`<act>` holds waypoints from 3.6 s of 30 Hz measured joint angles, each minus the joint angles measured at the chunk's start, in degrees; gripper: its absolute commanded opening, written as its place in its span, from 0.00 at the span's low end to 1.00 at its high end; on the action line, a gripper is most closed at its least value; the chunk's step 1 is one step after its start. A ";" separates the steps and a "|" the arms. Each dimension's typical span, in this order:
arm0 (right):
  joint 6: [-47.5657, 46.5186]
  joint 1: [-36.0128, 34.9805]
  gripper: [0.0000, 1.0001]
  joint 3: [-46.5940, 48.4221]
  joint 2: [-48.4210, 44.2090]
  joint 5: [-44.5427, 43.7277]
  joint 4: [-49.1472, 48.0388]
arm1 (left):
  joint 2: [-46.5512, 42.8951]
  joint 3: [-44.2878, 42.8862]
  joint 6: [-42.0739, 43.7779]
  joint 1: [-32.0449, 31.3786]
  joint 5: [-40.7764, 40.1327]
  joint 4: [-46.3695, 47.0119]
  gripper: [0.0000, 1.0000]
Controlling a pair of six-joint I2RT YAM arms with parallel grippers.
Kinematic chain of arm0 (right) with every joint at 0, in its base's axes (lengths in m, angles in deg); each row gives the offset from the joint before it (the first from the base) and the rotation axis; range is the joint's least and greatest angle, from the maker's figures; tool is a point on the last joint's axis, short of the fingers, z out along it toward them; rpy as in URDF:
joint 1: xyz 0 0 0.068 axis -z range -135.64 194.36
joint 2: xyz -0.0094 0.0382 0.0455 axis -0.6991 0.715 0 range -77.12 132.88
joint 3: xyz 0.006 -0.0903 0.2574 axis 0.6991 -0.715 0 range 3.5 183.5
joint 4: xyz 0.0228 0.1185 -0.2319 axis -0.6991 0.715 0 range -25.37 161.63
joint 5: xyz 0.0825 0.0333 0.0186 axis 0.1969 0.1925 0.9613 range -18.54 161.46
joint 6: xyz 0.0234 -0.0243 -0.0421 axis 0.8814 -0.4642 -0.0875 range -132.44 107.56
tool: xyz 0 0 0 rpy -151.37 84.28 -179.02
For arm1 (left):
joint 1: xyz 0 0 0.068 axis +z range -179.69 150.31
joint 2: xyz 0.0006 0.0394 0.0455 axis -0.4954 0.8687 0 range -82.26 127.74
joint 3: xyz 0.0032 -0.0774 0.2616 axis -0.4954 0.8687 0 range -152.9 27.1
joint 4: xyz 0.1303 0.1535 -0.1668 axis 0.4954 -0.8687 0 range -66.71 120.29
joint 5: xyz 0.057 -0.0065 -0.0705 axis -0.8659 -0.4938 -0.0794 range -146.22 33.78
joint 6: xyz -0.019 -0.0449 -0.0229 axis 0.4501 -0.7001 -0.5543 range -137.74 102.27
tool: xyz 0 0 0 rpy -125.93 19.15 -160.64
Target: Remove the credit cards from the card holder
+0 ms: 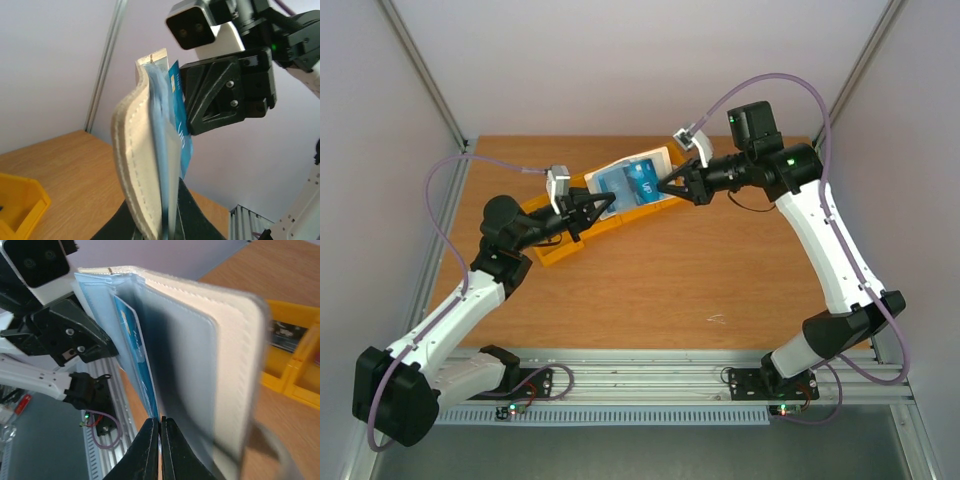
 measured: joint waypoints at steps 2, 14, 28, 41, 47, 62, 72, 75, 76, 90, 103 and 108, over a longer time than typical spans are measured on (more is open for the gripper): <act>-0.39 1.44 0.01 0.00 -0.22 -0.74 0.96 | 0.00 0.02 0.28 0.00 -1.51 -1.84 0.00; -0.87 11.10 0.01 2.89 -0.57 -6.23 6.16 | 4.07 2.01 10.27 0.00 -7.39 -16.87 0.00; -0.85 11.08 0.01 -1.07 -0.28 -4.74 9.33 | 29.11 -3.39 9.09 -3.74 1.25 -23.69 0.02; -1.68 11.08 0.01 -1.40 0.59 -3.41 12.24 | 37.64 -3.58 9.20 -9.29 -6.29 -24.30 0.02; -2.40 11.08 0.01 -1.88 0.57 -3.37 12.76 | 39.76 -4.28 10.43 -9.77 -11.06 -24.92 0.51; -4.46 10.14 0.01 0.74 1.38 -5.14 17.40 | 20.68 2.56 17.29 -9.75 -19.26 -25.55 0.68; -11.10 -6.40 0.01 1.86 1.40 -13.94 21.57 | -0.59 0.61 32.72 0.50 3.56 -28.74 0.68; -12.74 -11.72 0.01 1.77 1.22 -19.30 22.08 | -0.44 -4.52 39.30 4.92 12.70 -35.89 0.64; -13.14 -13.31 0.01 1.75 1.18 -21.35 22.23 | -0.66 -5.16 41.29 5.33 15.30 -37.42 0.62; -16.28 -25.90 0.01 5.44 4.07 -34.88 23.26 | -0.74 -5.18 44.68 2.60 23.87 -40.68 0.48; -17.35 -26.43 0.01 7.76 4.52 -35.65 22.80 | 1.66 -5.20 45.62 -1.70 21.22 -41.33 0.00; -17.31 -25.49 0.22 6.01 3.61 -36.24 19.96 | 1.62 -5.07 43.39 -1.77 18.99 -39.10 0.00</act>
